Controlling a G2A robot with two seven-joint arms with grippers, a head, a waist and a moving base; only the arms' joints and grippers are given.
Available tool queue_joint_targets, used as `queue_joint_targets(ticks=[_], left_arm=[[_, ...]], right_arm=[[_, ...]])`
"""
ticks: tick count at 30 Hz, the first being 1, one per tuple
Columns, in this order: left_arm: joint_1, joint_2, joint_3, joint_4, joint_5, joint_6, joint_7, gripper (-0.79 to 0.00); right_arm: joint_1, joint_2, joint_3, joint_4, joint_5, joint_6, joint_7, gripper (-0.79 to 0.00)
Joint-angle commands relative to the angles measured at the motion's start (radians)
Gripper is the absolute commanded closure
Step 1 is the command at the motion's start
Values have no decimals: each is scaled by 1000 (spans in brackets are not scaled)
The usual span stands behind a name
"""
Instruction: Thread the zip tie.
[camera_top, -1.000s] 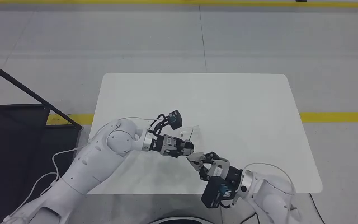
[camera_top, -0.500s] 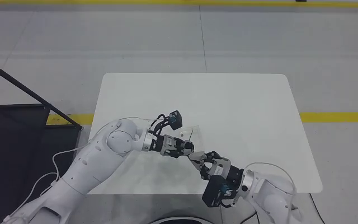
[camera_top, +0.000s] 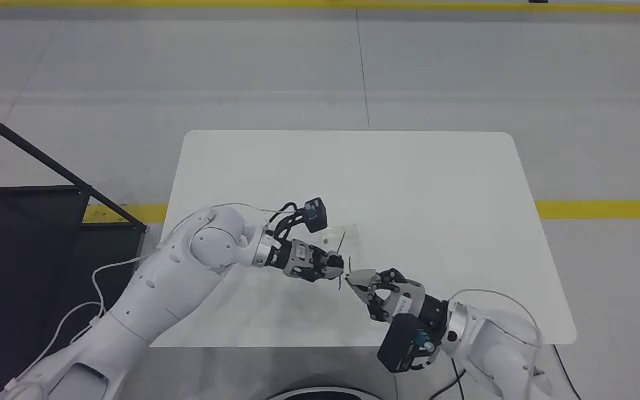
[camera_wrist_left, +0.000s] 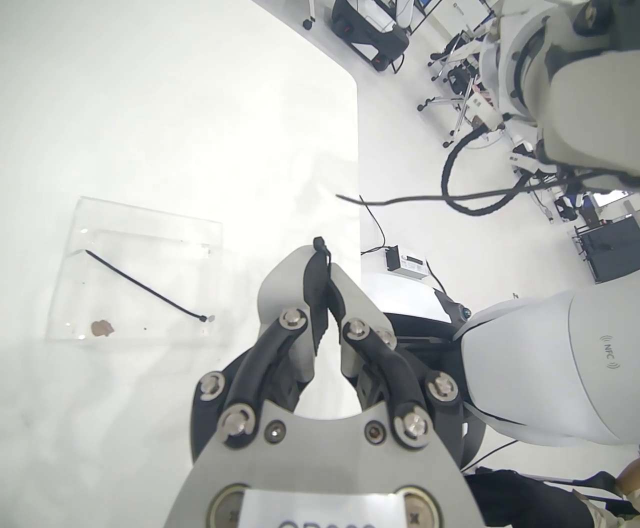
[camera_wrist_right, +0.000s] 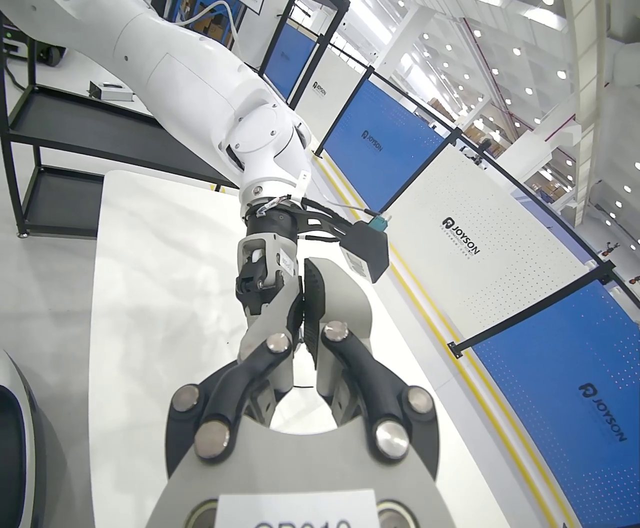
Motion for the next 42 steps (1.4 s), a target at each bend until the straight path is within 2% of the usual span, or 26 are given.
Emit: queue_joint_targets(ticks=[1,5,15,23,32,42], left_arm=[[-14,0,3,4,-14,-4,-15,0],[-36,3,6,14,-32,-11,-9,0],[-36,3,6,14,-32,-11,-9,0],[-36,3,6,14,-32,-11,-9,0],[-36,3,6,14,-32,-11,-9,0],[-36,3,6,14,-32,-11,-9,0]], right_arm=[[5,2,4,0,6,-22,-5,0],[11,3,7,6,24,-37,-9,0],[11,3,7,6,24,-37,-9,0],[44,2,-28,30,-3,0,-13,0],[57,7,-51,43,-58,40,-91,0],[74,8,-82,53,-81,55,-91,0]])
